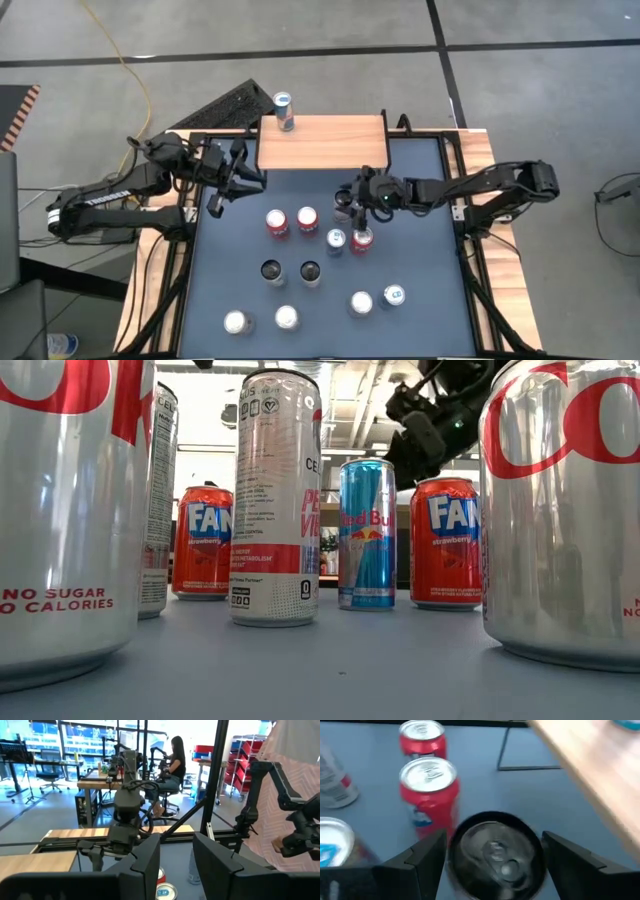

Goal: Place canned beverage on shelf
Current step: Put the top pink soda can on the shelf

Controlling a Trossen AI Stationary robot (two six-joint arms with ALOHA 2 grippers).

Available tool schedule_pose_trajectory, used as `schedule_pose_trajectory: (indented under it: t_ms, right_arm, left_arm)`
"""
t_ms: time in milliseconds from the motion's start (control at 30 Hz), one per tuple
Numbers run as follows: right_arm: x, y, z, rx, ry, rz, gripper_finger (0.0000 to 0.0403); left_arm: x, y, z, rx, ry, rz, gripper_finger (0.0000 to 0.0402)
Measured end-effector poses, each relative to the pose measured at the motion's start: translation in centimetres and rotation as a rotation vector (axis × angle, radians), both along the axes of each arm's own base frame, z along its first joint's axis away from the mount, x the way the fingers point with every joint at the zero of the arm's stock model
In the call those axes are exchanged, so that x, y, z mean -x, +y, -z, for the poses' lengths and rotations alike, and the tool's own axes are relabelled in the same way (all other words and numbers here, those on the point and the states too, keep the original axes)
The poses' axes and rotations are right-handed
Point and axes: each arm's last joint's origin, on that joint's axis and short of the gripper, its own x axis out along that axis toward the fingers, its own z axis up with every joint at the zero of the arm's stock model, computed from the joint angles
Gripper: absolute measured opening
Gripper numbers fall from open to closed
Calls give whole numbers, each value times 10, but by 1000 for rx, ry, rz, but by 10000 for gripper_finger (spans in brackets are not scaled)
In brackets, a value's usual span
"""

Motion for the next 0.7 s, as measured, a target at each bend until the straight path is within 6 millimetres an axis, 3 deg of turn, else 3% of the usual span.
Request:
schedule_pose_trajectory:
  t_ms: [233, 533, 700]
  right_arm:
    - [-4, 0, 4, -2, -13, 3, 301]
    - [-2, -1, 6, -27, 9, 58, 213]
    - [-2, -1, 4, -36, -5, 70, 211]
  left_arm:
    - [0, 0, 0, 1, 0, -2, 107]
    - [0, 0, 0, 1, 0, -6, 107]
    - [0, 0, 0, 8, 3, -6, 107]
